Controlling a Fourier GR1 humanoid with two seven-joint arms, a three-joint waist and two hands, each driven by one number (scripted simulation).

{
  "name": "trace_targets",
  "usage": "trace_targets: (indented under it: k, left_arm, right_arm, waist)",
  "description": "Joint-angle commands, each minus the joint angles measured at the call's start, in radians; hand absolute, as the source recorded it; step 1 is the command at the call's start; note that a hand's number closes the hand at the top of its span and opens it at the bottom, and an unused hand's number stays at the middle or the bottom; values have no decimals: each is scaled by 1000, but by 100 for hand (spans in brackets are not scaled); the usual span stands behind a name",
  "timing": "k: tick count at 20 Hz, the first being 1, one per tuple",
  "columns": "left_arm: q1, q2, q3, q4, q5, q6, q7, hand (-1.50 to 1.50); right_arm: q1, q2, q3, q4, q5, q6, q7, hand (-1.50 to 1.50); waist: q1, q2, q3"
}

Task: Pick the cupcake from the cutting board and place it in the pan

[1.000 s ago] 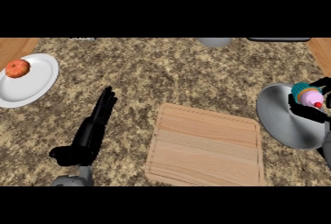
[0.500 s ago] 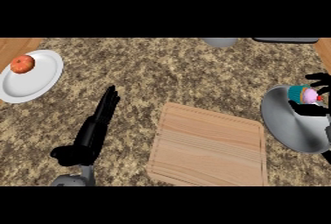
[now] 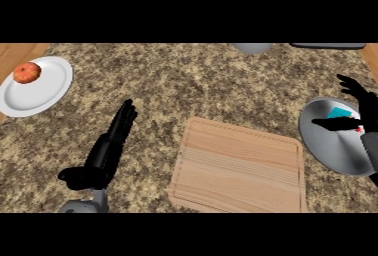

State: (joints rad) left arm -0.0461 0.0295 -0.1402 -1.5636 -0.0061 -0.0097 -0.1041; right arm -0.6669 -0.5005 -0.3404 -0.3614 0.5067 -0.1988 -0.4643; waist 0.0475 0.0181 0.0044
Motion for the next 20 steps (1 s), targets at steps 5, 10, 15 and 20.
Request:
trace_targets:
  k: [5, 10, 15, 20]
  left_arm:
    - [-20, -28, -17, -19, -31, 52, 18, 0]
    - [37, -19, -12, -23, -36, 45, 6, 0]
    - [-39, 18, 46, 10, 15, 19, 27, 0]
    - [-10, 4, 26, 18, -1, 24, 13, 0]
  right_arm:
    - [-37, -26, -167, 41, -183, 81, -164, -150]
    - [45, -141, -235, 93, -270, 314, -228, -150]
    - [114, -215, -260, 130, -323, 598, -291, -150]
    - [195, -288, -227, 120, -311, 759, -379, -150]
  waist:
    - [-27, -9, -2]
    - [-34, -12, -2]
    - [-43, -12, -2]
    - [-40, -13, -2]
